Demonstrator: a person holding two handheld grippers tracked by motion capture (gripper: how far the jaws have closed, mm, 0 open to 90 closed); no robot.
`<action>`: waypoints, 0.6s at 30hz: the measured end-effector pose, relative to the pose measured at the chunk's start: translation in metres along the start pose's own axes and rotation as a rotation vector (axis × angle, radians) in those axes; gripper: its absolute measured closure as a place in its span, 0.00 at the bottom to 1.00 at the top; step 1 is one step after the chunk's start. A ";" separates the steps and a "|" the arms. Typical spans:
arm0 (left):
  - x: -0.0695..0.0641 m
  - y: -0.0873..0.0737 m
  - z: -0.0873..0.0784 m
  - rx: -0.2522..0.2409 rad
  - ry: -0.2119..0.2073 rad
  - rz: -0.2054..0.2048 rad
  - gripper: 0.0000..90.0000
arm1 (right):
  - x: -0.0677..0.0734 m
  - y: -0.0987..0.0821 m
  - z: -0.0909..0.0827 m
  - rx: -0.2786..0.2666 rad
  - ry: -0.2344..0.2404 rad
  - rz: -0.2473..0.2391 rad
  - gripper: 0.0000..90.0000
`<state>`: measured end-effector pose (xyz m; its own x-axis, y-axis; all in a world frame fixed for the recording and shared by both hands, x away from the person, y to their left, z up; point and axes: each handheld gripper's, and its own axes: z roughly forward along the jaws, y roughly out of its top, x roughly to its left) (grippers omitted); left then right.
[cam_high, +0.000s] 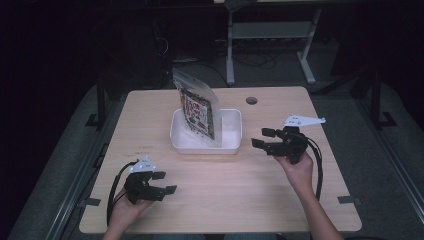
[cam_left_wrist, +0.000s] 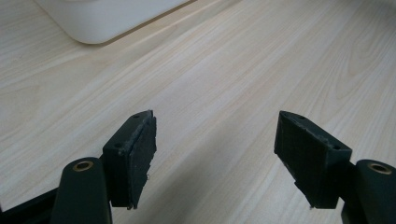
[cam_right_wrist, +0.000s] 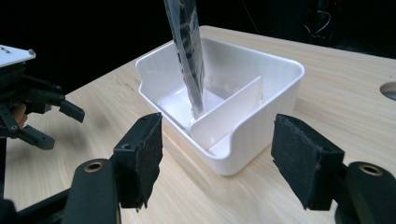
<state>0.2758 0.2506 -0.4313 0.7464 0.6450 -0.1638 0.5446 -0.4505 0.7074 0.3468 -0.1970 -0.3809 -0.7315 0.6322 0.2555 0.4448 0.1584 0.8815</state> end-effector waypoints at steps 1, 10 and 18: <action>0.000 0.000 0.000 -0.001 -0.001 -0.001 0.32 | 0.000 -0.002 -0.001 0.003 -0.001 0.003 0.36; -0.001 0.001 0.001 0.002 -0.001 0.000 0.31 | -0.003 -0.019 -0.014 0.030 -0.019 0.018 0.35; -0.002 0.002 0.003 0.004 -0.001 0.002 0.31 | -0.004 -0.033 -0.021 0.047 -0.016 0.035 0.34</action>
<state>0.2763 0.2468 -0.4316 0.7480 0.6432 -0.1635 0.5444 -0.4539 0.7053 0.3241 -0.2203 -0.4032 -0.7067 0.6501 0.2792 0.4941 0.1712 0.8524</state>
